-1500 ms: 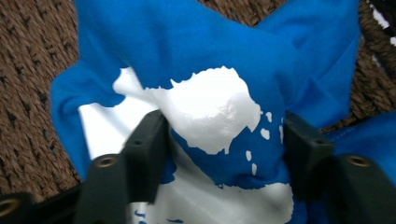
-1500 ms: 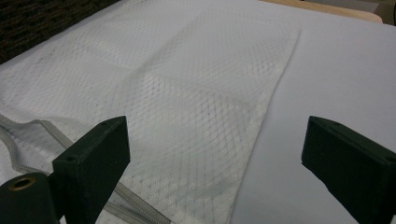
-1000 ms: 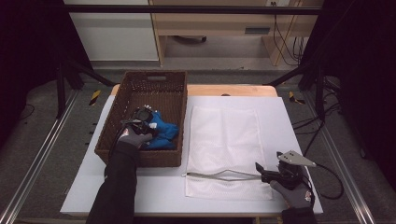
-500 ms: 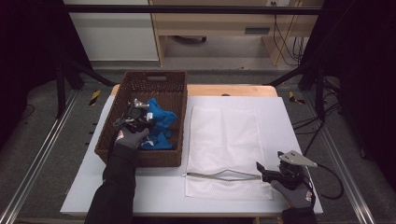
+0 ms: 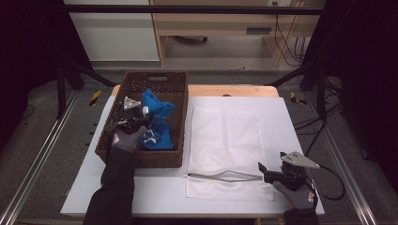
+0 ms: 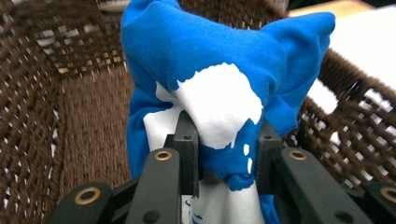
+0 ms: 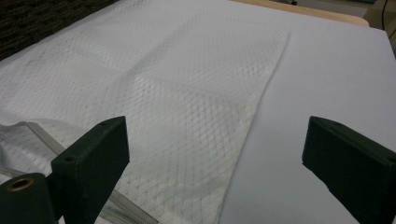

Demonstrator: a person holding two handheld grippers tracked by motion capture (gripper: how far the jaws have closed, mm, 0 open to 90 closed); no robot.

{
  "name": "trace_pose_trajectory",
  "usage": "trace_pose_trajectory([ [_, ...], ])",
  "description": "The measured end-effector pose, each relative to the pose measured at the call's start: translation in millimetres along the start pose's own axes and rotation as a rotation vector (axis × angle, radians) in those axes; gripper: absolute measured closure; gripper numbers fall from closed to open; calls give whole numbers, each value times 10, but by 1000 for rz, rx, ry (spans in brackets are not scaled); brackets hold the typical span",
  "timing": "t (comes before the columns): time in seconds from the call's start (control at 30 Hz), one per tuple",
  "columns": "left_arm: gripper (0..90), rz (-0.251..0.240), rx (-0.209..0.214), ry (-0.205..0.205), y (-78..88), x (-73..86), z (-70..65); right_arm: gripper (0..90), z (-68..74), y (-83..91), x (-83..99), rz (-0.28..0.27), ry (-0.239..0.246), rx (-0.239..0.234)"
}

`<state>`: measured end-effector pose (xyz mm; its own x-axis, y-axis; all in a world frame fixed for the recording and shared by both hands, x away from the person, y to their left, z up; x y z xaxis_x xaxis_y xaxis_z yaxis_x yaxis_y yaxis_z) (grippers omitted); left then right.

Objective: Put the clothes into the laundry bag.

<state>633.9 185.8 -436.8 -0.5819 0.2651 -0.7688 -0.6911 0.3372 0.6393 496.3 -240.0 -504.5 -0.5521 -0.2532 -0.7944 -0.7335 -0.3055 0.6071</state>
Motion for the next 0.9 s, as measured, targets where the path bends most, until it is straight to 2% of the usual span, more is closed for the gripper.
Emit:
trace_pose_trajectory([
  [0.03, 697, -37, -10, 3, 40, -22, 5, 78, -5, 5, -6, -5, -3, 3],
  [0.07, 697, -37, -10, 3, 40, -22, 5, 78, -5, 5, -6, -5, -3, 3],
  [0.2, 698, -90, -14, -4, 108, -63, 5, 77, -1, 5, -4, -4, 1, 3],
  [0.3, 701, -122, -1, 26, 160, -100, 31, 77, -5, 8, -10, -8, 5, 5],
  [0.4, 704, -158, 26, 73, 220, -141, 56, 77, -7, 9, -8, -6, 4, 6],
  [0.53, 707, -194, 47, 93, 306, -211, 59, 77, -11, 9, -8, -7, 3, 7],
  [0.6, 708, -203, 42, 90, 336, -230, 61, 77, -13, 10, -9, -7, 3, 7],
  [0.63, 708, -223, 51, 92, 404, -273, 51, 77, -16, 16, -10, -8, 3, 8],
  [0.67, 709, -223, 51, 92, 404, -273, 51, 77, -16, 16, -10, -8, 3, 8],
  [0.7, 709, -247, 55, 87, 500, -324, 33, 77, -20, 22, -14, -10, 2, 8],
  [0.73, 709, -247, 55, 87, 500, -324, 33, 77, -24, 23, -14, -9, 4, 9],
  [0.77, 709, -263, 52, 73, 597, -370, 4, 77, -22, 26, -14, -10, 2, 9],
  [0.8, 709, -263, 52, 73, 597, -370, 4, 77, -22, 26, -14, -10, 2, 9],
  [0.9, 709, -288, 53, 47, 762, -433, -53, 76, -23, 32, -21, -14, 3, 11],
])
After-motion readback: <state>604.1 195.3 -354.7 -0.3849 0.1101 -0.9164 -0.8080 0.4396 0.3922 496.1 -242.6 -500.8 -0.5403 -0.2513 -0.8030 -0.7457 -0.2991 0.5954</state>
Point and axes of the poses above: each handheld gripper's, and its own axes: y roughly backward along the jaws, x roughly out of its underside, z roughly to its left, the point moved 10 cm from there along -y, roughly forward along the jaws, and after that the axes turned 8 degrees about z, right-handed, at the moved point
